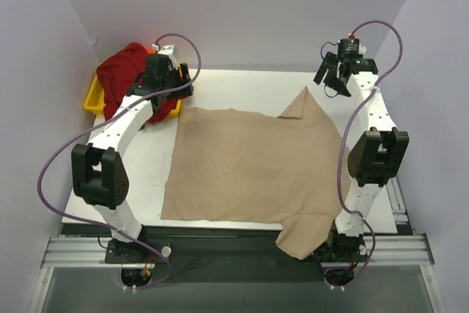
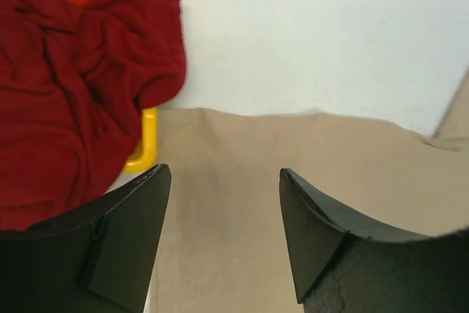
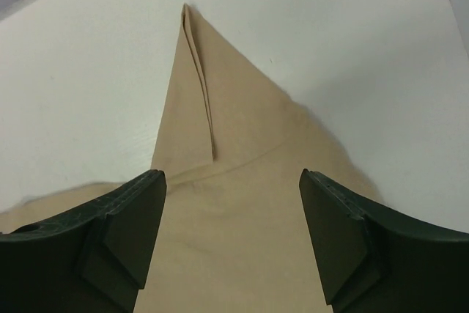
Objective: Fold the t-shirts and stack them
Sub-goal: Flatten out the tshirt
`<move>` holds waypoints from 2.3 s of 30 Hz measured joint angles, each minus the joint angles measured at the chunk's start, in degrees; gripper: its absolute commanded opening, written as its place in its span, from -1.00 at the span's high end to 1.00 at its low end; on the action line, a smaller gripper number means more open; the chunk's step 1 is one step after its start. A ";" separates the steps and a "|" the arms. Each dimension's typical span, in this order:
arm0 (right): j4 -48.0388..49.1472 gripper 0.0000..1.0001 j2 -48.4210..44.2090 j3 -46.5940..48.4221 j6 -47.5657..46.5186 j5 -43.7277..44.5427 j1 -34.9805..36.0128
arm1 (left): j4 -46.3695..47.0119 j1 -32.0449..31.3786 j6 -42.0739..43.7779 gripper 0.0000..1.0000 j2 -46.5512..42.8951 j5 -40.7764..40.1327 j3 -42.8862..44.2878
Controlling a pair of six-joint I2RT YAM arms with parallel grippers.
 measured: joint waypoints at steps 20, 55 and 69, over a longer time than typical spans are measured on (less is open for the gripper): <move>2.62 -0.51 -22.34 -48.65 2.62 -14.34 0.00 | 0.00 -5.11 -11.21 -0.43 -12.55 7.04 -28.68; 3.26 -0.45 -3.45 -37.97 6.27 -18.38 -4.35 | -4.70 -5.49 -10.34 -0.43 13.97 9.55 -7.96; -0.02 -0.45 8.15 -19.82 7.10 -18.93 -5.62 | -13.99 -4.57 -6.62 -0.43 29.18 9.14 16.85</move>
